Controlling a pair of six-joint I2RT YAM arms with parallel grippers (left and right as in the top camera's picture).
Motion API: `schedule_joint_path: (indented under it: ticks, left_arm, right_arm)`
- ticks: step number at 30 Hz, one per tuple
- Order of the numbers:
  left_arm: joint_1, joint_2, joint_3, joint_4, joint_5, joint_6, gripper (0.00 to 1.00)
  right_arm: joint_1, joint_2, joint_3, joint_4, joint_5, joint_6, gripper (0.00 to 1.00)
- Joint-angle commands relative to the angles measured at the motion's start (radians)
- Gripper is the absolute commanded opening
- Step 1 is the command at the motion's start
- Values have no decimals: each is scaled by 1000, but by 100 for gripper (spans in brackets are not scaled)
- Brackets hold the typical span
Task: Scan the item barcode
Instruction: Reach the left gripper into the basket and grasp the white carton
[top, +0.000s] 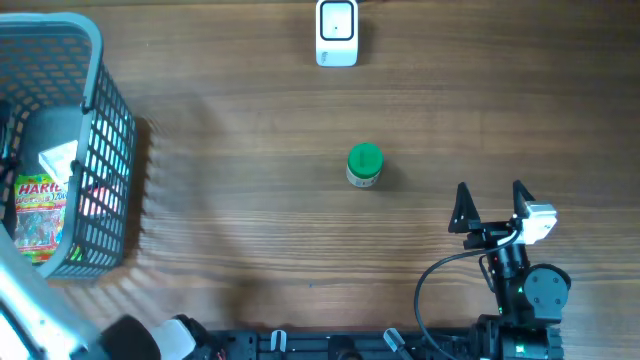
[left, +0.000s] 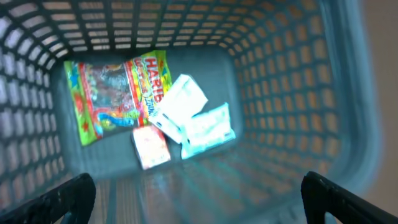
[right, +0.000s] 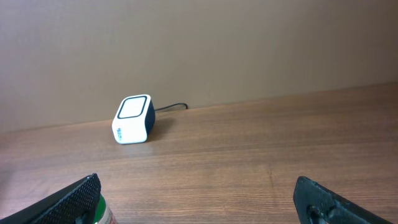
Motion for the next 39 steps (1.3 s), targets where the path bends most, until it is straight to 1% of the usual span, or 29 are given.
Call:
schedule_joint_path:
  ticks: [1, 4, 7, 8, 11, 14, 20, 25, 31, 34, 38, 39]
  left_arm:
    - [32, 71, -159, 124, 83, 188, 100]
    - [32, 112, -277, 260, 83, 227, 100]
    - [32, 151, -359, 396, 134, 354, 100]
    - [32, 163, -375, 430, 140, 396, 100]
    - [40, 211, -381, 488, 139, 453, 100]
    - [69, 251, -381, 518, 151, 453, 100]
    - [134, 362, -382, 568, 254, 452, 100]
    - [134, 430, -382, 612, 309, 452, 100]
    - [134, 505, -382, 627, 315, 449, 100]
    - [134, 534, -382, 628, 376, 449, 100]
    - [129, 561, -383, 630, 393, 449, 93]
    - [128, 564, -383, 631, 394, 449, 83]
  right_arm:
    - [5, -3, -1, 4, 17, 7, 100]
    - [5, -3, -1, 4, 17, 7, 100]
    - [5, -3, -1, 4, 17, 7, 100]
    - [5, -3, -1, 4, 17, 8, 100]
    - [5, -3, -1, 4, 17, 7, 100]
    - [5, -3, -1, 4, 17, 7, 100]
    - [5, -3, -1, 4, 17, 7, 100]
    - [5, -3, -1, 4, 17, 7, 100]
    - [5, -3, -1, 4, 17, 7, 100]
    - [5, -3, -1, 4, 17, 7, 100]
    - [5, -3, -1, 4, 17, 7, 100]
    - [5, -3, -1, 4, 17, 7, 100]
